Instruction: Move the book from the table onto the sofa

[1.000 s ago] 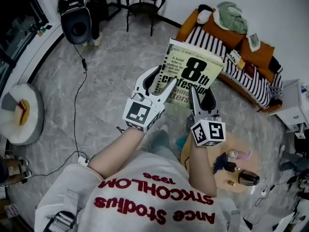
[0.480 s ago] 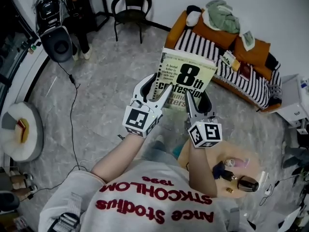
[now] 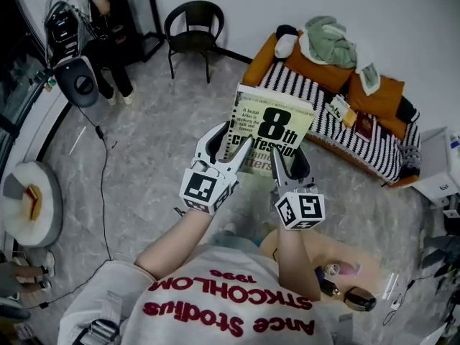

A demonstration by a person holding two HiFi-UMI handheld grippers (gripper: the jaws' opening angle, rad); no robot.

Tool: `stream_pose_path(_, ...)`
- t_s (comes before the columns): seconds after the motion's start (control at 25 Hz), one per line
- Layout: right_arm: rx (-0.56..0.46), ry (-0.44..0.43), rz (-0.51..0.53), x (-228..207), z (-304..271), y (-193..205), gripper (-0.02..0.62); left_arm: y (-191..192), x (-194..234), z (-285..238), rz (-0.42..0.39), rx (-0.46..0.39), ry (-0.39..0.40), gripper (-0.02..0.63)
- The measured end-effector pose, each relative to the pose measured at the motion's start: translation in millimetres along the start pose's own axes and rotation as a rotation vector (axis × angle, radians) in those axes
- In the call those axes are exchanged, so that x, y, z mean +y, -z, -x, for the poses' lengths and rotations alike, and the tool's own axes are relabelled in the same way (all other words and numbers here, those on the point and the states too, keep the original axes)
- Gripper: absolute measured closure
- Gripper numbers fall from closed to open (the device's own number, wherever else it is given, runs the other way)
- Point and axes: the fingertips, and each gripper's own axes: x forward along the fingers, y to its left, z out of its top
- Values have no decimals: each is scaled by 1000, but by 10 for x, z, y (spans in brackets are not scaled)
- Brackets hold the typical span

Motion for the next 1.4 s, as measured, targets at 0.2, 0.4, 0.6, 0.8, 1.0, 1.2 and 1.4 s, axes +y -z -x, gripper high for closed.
stream_pose_path(0.2, 1, 13, 3, -335, -131, -35, 341, 43, -55, -357, 6, -1, 9, 374)
stream_pose_path(0.4, -18, 29, 8, -550, -169, -94, 341, 29, -129, -585, -2, -14, 33, 374)
stream_pose_path(0.6, -40, 50, 15, -640, -201, -180, 341, -39, -153, -711, -10, -27, 57, 374)
stream_pose_path(0.8, -51, 75, 13, -872, -243, -252, 341, -61, -229, -974, -4, -26, 86, 374)
stream_pose_path(1.0, -47, 117, 12, -1109, -369, -239, 341, 13, -212, -1280, 11, -22, 130, 374)
stream_pose_path(1.2, -44, 159, 19, -1433, -588, -206, 341, 122, -166, -1696, 30, -29, 170, 374)
stream_pose_path(1.4, -44, 211, 21, -1780, -890, -263, 341, 135, -70, -2218, 38, -28, 227, 374)
